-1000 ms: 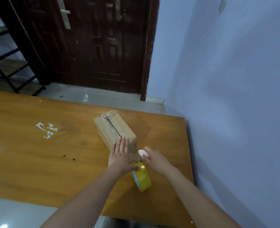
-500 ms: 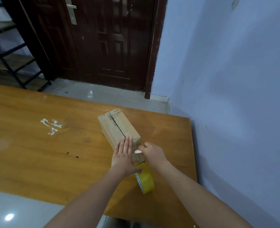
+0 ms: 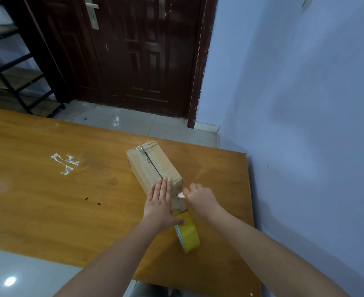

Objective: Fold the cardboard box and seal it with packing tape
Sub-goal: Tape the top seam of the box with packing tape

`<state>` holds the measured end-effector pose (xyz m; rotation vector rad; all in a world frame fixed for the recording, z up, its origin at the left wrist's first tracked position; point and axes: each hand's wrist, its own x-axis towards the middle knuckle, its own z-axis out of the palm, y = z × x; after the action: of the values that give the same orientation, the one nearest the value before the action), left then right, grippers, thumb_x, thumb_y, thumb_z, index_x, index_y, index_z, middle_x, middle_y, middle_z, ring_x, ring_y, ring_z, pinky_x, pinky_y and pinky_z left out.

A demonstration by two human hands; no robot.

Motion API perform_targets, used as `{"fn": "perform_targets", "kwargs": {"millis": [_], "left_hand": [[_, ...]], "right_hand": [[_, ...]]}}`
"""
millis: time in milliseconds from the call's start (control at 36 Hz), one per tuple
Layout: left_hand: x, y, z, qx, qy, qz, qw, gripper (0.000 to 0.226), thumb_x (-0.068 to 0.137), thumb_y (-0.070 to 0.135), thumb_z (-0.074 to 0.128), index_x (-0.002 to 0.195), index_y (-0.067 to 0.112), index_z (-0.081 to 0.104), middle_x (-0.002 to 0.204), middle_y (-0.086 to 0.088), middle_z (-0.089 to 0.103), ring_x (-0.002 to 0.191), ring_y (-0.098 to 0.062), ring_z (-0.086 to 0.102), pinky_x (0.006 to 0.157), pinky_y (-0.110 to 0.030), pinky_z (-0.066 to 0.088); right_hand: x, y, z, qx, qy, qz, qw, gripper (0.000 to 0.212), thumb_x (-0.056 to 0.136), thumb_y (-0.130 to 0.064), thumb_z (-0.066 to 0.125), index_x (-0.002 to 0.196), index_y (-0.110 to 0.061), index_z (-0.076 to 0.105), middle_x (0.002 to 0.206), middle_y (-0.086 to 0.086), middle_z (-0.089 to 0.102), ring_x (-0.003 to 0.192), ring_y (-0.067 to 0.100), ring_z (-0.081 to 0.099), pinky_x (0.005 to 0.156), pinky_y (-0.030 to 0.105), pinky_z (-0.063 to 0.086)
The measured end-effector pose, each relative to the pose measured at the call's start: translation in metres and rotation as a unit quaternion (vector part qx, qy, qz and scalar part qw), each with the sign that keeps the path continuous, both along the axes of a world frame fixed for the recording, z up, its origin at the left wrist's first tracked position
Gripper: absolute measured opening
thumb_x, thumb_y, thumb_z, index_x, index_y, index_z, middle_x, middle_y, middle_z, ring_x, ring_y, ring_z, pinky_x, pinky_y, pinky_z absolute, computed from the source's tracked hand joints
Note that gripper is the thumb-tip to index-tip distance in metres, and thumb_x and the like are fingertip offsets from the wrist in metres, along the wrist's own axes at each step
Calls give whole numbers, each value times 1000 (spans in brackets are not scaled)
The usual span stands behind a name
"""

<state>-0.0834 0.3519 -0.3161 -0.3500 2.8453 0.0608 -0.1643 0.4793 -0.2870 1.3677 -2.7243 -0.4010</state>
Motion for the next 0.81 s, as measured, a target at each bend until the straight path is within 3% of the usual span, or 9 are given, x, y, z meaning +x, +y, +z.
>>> {"fn": "perform_targets", "kwargs": {"millis": [56,111,194,278,389,528,667,750,806], "left_hand": [[0,0,0,-2,0,0,1000,134,59,94,32,131,8,-41,144,-8,-41,135,-25,-36,113,-42,-19],[0,-1,0,-2,-1,-1,1000,135,58,95,31,130,8,-42,142,-8,-42,134,-25,-38,114,-43,-19],[0,-1,-1,-1,-1,-1,1000,136,56,96,30,130,8,-42,142,-8,-43,132,-25,-39,114,-43,-18],[0,-1,-3,2,2,1,1000,136,56,96,31,130,9,-43,141,-8,-44,131,-24,-40,112,-43,-21],[-1,-2,-3,0,3,2,1000,136,55,97,29,128,9,-45,137,-7,-47,129,-24,-42,108,-41,-25],[-1,-2,-5,5,7,3,1000,136,55,97,28,132,9,-42,140,-6,-45,131,-23,-41,108,-41,-26],[-1,-4,-7,10,13,0,1000,137,54,97,28,134,9,-40,142,-6,-44,134,-24,-39,111,-41,-24],[-1,-5,-10,13,17,-2,1000,137,53,98,25,134,9,-40,145,-6,-41,135,-24,-38,112,-41,-23],[-1,-5,-11,14,20,-3,1000,137,52,98,24,135,9,-39,145,-6,-41,135,-23,-38,112,-41,-23]], "right_hand": [[-5,6,-2,4,-40,-31,999,24,77,-16,68,100,-12,65,92,10,65,84,23,65,56,28,51],[-16,16,-15,15,-85,-84,993,30,90,-2,47,120,-6,51,114,15,58,104,31,58,74,36,51],[-21,32,-28,7,-119,-162,980,25,99,-14,38,119,-7,52,115,13,61,105,30,60,78,36,49],[-16,51,-50,-13,-164,-231,959,41,103,-35,25,113,-11,57,109,9,66,99,29,64,73,33,48],[-1,76,-83,-47,-224,-313,922,43,102,-40,27,111,-14,60,112,7,62,100,24,60,72,30,44],[20,90,-101,-31,-218,-336,916,33,100,-20,33,130,-20,46,132,4,42,119,22,43,89,33,41],[23,81,-99,-29,-240,-331,912,51,91,-34,45,139,-21,35,147,3,26,135,25,25,107,44,27],[16,60,-92,-89,-282,-366,882,58,88,-45,48,140,-20,36,153,3,19,140,27,17,112,50,15],[9,40,-86,-189,-323,-382,845,61,87,-44,51,141,-20,36,151,4,23,139,26,21,112,47,21]]}}
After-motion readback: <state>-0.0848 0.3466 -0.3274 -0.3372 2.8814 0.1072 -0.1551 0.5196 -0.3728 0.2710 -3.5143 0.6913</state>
